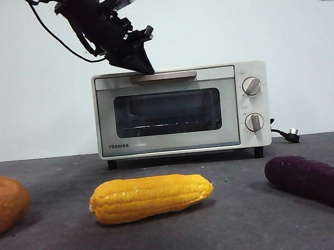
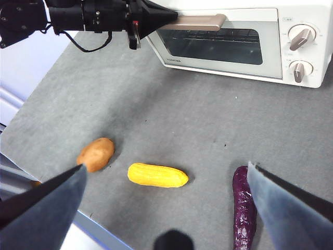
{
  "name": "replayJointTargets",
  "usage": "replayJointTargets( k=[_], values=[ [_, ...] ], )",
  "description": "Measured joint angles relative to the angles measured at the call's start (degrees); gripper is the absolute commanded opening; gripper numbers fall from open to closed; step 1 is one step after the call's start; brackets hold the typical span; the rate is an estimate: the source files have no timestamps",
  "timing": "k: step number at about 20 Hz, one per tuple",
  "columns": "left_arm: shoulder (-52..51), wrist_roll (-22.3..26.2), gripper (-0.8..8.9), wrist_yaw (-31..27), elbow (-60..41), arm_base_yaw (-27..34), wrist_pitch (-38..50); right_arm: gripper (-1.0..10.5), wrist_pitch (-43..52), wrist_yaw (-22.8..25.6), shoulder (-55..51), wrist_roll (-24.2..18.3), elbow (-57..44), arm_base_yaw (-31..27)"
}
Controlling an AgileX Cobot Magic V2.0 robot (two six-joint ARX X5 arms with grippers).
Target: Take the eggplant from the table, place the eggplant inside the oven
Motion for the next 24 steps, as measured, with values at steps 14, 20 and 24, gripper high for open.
replayJointTargets(
  k=[14,20,24],
  values=[
    [1.1,1.6,-0.06,3.5,1.0,0.0,-1.9,5.4,-0.1,0.0,0.1,0.0,0.0,0.0],
    [1.1,1.6,-0.06,5.3,1.2,-1.2,-3.7,5.4,-0.1,0.0,0.2,0.0,0.0,0.0],
    [1.1,1.6,-0.06,5.6,1.3,-2.5,-5.0,5.4,-0.1,0.0,0.2,0.0,0.0,0.0]
  ],
)
